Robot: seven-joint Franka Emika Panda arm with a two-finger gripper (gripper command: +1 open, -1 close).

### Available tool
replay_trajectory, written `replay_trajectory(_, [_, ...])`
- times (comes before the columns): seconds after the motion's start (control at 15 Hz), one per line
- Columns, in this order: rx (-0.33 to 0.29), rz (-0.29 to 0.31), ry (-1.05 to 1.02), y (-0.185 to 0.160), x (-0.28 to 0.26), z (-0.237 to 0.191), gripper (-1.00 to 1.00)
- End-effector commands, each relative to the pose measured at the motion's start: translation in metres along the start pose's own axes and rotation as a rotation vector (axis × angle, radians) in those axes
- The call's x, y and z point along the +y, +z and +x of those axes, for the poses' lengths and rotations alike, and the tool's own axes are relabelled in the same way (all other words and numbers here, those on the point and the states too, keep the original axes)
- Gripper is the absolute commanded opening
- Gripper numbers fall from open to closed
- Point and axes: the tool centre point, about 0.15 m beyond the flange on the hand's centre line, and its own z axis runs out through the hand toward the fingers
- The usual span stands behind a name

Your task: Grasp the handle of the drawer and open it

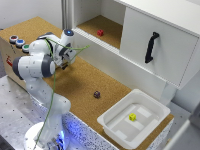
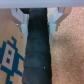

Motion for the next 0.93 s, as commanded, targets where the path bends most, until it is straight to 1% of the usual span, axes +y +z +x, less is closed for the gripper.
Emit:
replay_trajectory(0.0, [0.017, 0.128, -0.001, 0.022, 0.072, -0.006, -1.00])
replay_trajectory(0.27, [0.027, 0.122, 0.004, 0.009, 0.096, -0.003, -1.00])
replay_trajectory(0.47, [0.037, 0.099, -0.005, -0.006, 0.116, 0.004, -1.00])
replay_trajectory(0.87, [0.052, 0.081, 0.007, -0.024, 0.144, 0.009, -1.00])
